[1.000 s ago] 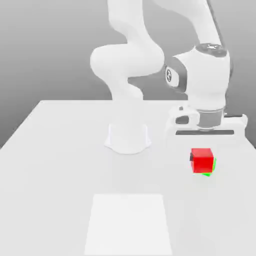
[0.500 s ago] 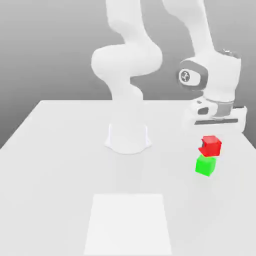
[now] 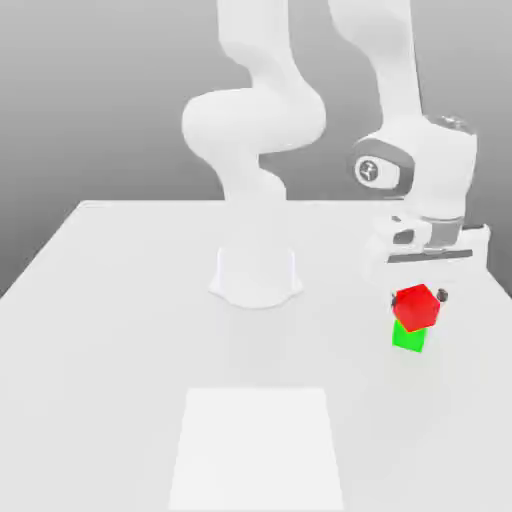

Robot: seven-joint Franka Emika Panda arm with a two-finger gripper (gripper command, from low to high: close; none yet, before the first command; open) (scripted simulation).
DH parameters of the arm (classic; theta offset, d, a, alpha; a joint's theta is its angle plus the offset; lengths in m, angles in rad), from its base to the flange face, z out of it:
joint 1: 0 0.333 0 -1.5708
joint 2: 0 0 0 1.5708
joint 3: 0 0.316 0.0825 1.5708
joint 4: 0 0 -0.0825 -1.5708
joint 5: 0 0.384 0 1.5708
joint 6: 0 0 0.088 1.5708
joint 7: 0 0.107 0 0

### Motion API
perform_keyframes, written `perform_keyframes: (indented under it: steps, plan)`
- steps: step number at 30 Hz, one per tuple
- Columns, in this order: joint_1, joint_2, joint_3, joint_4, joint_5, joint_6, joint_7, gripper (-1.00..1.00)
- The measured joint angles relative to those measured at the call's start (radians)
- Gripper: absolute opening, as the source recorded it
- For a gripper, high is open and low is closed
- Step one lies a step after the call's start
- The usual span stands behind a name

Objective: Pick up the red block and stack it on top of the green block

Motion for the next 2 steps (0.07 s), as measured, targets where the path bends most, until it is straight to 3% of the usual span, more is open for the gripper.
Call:
perform_keyframes:
  steps: [2]
  plan:
    - [0.036, -0.053, -0.023, 0.000, 0.045, -0.052, -0.031, 1.00]
